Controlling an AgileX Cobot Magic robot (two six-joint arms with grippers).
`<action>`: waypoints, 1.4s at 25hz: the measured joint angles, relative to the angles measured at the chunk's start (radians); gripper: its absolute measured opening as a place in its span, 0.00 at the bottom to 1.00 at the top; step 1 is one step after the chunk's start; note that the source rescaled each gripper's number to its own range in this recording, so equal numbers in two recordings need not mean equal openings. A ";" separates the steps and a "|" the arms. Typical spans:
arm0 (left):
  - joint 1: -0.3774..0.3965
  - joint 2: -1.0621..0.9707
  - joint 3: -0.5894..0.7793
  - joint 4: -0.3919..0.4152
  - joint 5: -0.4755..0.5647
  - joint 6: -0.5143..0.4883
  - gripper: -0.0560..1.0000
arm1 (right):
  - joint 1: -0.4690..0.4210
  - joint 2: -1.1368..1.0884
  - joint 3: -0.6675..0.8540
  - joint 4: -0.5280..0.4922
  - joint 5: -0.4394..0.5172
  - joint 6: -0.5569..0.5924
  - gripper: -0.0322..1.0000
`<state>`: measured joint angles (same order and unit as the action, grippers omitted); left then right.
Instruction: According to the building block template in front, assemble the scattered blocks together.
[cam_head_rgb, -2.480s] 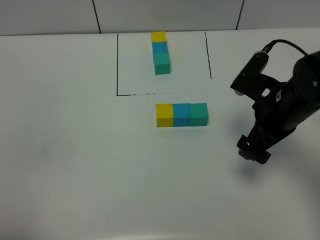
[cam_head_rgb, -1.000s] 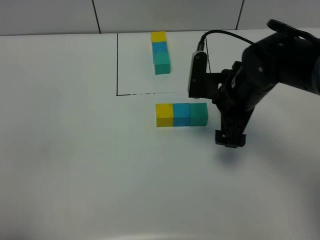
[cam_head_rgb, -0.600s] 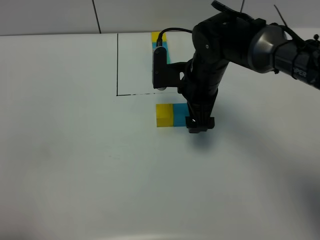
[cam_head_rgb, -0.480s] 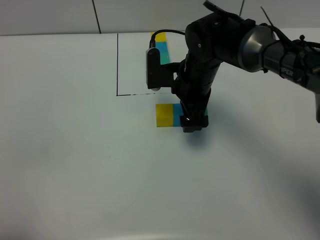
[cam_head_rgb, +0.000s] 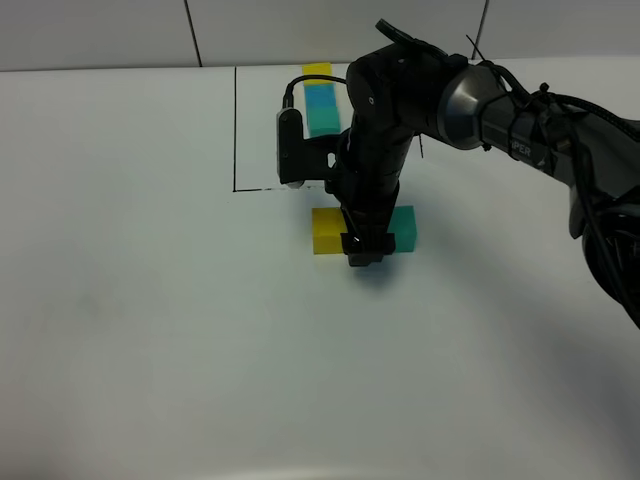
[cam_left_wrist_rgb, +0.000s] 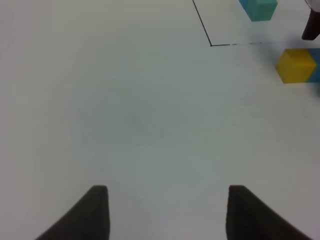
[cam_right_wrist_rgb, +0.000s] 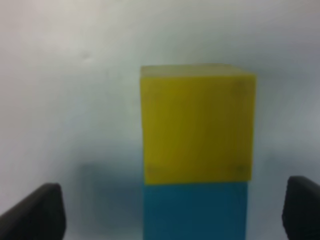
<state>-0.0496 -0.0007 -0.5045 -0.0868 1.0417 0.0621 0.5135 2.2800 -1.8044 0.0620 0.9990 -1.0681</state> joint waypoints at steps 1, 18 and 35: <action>0.000 0.000 0.000 0.000 0.000 0.000 0.19 | -0.001 0.006 0.000 0.000 0.001 0.000 0.76; 0.000 0.000 0.000 0.000 0.000 0.000 0.19 | -0.019 0.033 -0.001 0.012 0.004 0.025 0.05; 0.000 0.000 0.000 0.000 0.000 0.000 0.19 | -0.020 -0.084 -0.002 -0.025 0.170 0.984 0.05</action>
<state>-0.0496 -0.0007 -0.5045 -0.0868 1.0417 0.0621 0.4938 2.1956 -1.8064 0.0373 1.1686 -0.0842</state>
